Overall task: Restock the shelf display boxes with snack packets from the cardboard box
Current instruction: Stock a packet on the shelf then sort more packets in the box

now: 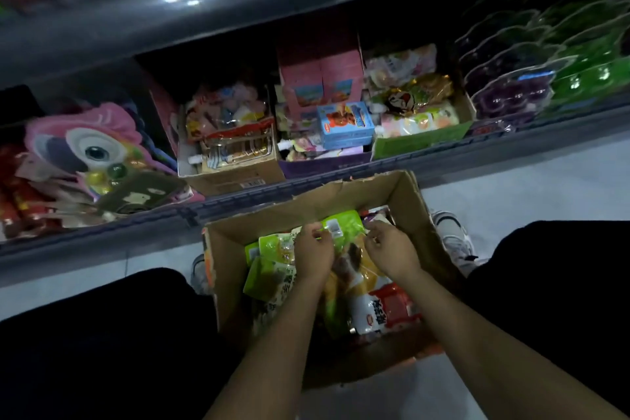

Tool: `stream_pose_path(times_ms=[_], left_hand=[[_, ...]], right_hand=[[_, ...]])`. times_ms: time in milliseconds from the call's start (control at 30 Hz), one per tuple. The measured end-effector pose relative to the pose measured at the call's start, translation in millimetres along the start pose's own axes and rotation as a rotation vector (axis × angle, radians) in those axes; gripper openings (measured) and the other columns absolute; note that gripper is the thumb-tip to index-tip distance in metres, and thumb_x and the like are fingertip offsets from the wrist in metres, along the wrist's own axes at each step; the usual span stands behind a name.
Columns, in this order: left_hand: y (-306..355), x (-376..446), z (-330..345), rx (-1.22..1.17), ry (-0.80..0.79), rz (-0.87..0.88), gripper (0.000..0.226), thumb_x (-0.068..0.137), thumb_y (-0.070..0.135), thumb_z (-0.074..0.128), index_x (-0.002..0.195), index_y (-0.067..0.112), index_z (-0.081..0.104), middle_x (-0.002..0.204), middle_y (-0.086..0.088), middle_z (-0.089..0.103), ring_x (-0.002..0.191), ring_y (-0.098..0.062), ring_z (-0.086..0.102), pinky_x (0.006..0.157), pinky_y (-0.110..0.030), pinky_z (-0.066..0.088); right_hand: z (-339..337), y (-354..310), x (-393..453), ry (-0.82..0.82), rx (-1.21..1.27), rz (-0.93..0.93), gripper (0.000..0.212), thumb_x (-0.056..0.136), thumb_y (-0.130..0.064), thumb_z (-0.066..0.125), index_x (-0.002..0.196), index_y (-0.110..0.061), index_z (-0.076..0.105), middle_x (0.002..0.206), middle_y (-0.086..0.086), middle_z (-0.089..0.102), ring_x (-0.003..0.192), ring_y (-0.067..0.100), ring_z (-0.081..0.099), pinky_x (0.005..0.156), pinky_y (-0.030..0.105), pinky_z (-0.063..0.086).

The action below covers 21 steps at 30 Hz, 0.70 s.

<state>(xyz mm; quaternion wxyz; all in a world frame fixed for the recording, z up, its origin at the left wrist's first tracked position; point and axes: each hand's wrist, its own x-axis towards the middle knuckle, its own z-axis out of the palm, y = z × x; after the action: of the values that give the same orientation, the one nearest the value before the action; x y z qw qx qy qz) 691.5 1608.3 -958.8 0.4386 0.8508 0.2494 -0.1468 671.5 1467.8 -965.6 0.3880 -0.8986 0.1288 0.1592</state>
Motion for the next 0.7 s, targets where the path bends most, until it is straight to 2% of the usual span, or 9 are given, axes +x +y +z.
stream_pose_path(times_ms=[200,333,400,467,533,567,600,633,700], left_hand=[[-25.7,14.7,17.7,0.028,-0.172,-0.134,0.040,0.096,0.023,0.047,0.134,0.009,0.048,0.139,-0.009,0.049,0.126,-0.025,0.046,0.098,-0.027,0.036],[-31.1,19.5,29.7,-0.056,-0.270,-0.209,0.048,0.099,0.024,0.045,0.144,0.012,0.034,0.150,-0.008,0.034,0.135,-0.026,0.036,0.103,-0.030,0.032],[-32.3,21.9,34.1,-0.134,-0.283,-0.249,0.050,0.099,0.023,0.045,0.146,0.013,0.031,0.152,-0.007,0.030,0.136,-0.025,0.035,0.099,-0.028,0.033],[-32.2,23.2,36.5,-0.192,-0.276,-0.288,0.049,0.100,0.021,0.044,0.146,0.013,0.031,0.151,-0.006,0.031,0.131,-0.023,0.040,0.087,-0.021,0.035],[-33.3,25.5,38.0,-0.254,-0.251,-0.314,0.047,0.100,0.017,0.044,0.145,0.011,0.034,0.148,-0.005,0.036,0.119,-0.017,0.046,0.074,-0.011,0.040],[-33.6,26.4,38.7,-0.282,-0.234,-0.322,0.046,0.099,0.016,0.044,0.144,0.010,0.035,0.146,-0.005,0.039,0.112,-0.013,0.046,0.069,-0.008,0.041],[-34.8,28.1,39.7,-0.308,-0.214,-0.330,0.044,0.099,0.016,0.045,0.142,0.010,0.038,0.145,-0.006,0.040,0.110,-0.012,0.046,0.071,-0.009,0.043],[-35.4,29.0,41.0,-0.335,-0.200,-0.342,0.043,0.098,0.016,0.047,0.140,0.011,0.040,0.144,-0.007,0.041,0.113,-0.013,0.047,0.081,-0.016,0.045],[-35.4,29.8,43.8,-0.401,-0.197,-0.370,0.041,0.096,0.019,0.051,0.137,0.012,0.046,0.143,-0.008,0.044,0.121,-0.022,0.049,0.099,-0.031,0.043]], right_hand=[[31.8,24.5,2.7,-0.156,0.034,0.150,0.041,0.091,-0.018,0.057,0.130,-0.011,0.053,0.130,0.008,0.058,0.117,0.023,0.055,0.092,0.024,0.041],[42.4,32.2,11.7,-0.208,0.081,0.201,0.050,0.092,-0.021,0.058,0.138,-0.010,0.044,0.145,0.008,0.042,0.132,0.021,0.040,0.103,0.022,0.031],[43.7,34.3,17.9,-0.240,0.087,0.214,0.053,0.092,-0.021,0.058,0.141,-0.011,0.039,0.148,0.007,0.036,0.135,0.020,0.036,0.104,0.021,0.028],[44.2,37.0,25.2,-0.244,0.131,0.248,0.055,0.091,-0.020,0.059,0.141,-0.012,0.038,0.147,0.007,0.037,0.131,0.021,0.039,0.099,0.021,0.031],[43.4,38.8,31.9,-0.249,0.199,0.300,0.058,0.091,-0.021,0.059,0.143,-0.013,0.036,0.146,0.005,0.040,0.129,0.021,0.042,0.094,0.019,0.032],[42.8,39.2,34.7,-0.257,0.238,0.331,0.060,0.091,-0.023,0.059,0.144,-0.015,0.033,0.146,0.004,0.040,0.130,0.021,0.042,0.096,0.019,0.032],[42.2,39.5,37.7,-0.262,0.283,0.371,0.061,0.091,-0.026,0.058,0.145,-0.017,0.033,0.146,0.003,0.040,0.130,0.021,0.042,0.102,0.023,0.034],[41.9,40.0,40.4,-0.259,0.329,0.404,0.061,0.091,-0.029,0.058,0.145,-0.019,0.033,0.145,0.002,0.041,0.129,0.021,0.043,0.105,0.030,0.037],[43.1,43.1,44.2,-0.267,0.390,0.450,0.058,0.088,-0.036,0.059,0.141,-0.024,0.039,0.130,0.000,0.048,0.117,0.019,0.048,0.100,0.035,0.042]])
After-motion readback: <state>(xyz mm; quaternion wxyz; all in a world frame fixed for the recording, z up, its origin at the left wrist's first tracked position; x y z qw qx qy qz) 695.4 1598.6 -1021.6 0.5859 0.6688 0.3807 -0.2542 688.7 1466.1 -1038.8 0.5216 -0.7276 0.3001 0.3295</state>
